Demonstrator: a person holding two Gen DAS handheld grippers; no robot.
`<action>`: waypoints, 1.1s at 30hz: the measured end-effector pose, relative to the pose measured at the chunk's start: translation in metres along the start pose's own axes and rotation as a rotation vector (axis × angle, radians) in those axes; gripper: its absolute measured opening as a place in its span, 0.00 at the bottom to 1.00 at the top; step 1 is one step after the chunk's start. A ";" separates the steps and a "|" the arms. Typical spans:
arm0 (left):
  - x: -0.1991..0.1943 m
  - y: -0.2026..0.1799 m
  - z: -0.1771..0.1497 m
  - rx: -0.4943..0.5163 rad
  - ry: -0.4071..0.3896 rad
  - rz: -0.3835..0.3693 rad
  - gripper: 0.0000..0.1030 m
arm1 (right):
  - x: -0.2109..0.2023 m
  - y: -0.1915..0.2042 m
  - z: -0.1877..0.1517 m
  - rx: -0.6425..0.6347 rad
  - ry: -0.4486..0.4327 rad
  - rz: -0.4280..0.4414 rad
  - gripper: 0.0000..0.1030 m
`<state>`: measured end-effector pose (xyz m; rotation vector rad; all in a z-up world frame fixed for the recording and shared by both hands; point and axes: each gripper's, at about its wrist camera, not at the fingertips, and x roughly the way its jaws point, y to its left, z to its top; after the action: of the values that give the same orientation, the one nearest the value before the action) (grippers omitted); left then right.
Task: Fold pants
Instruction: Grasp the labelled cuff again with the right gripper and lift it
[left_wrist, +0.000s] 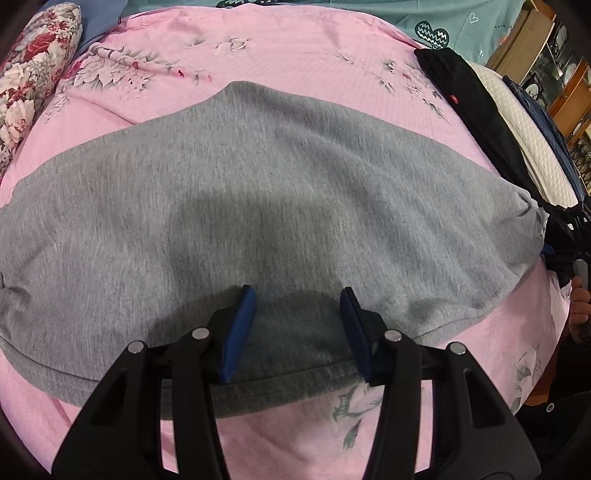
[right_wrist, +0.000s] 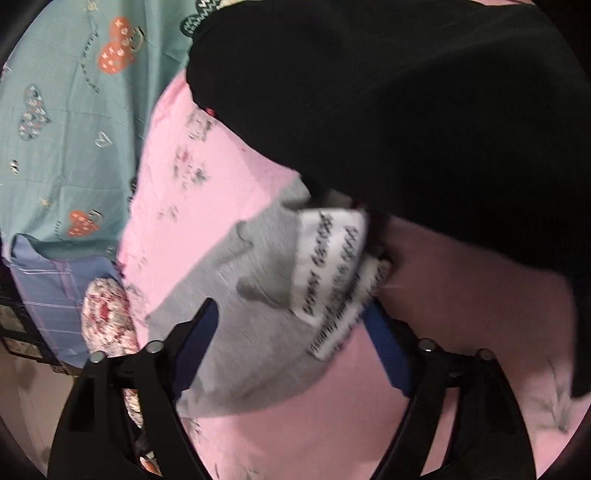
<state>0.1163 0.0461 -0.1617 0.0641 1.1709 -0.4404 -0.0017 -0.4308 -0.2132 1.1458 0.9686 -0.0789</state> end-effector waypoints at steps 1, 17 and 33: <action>0.000 -0.001 0.000 0.004 -0.001 0.004 0.48 | 0.003 0.000 0.001 -0.010 -0.008 0.013 0.84; -0.028 -0.095 0.065 0.078 0.025 -0.083 0.49 | -0.021 0.078 -0.027 -0.371 -0.184 -0.153 0.24; 0.079 -0.209 0.070 0.143 0.150 -0.155 0.08 | -0.040 0.102 -0.052 -0.548 -0.186 -0.062 0.22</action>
<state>0.1259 -0.1884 -0.1681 0.1327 1.2955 -0.6648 -0.0053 -0.3590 -0.1155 0.5926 0.7919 0.0302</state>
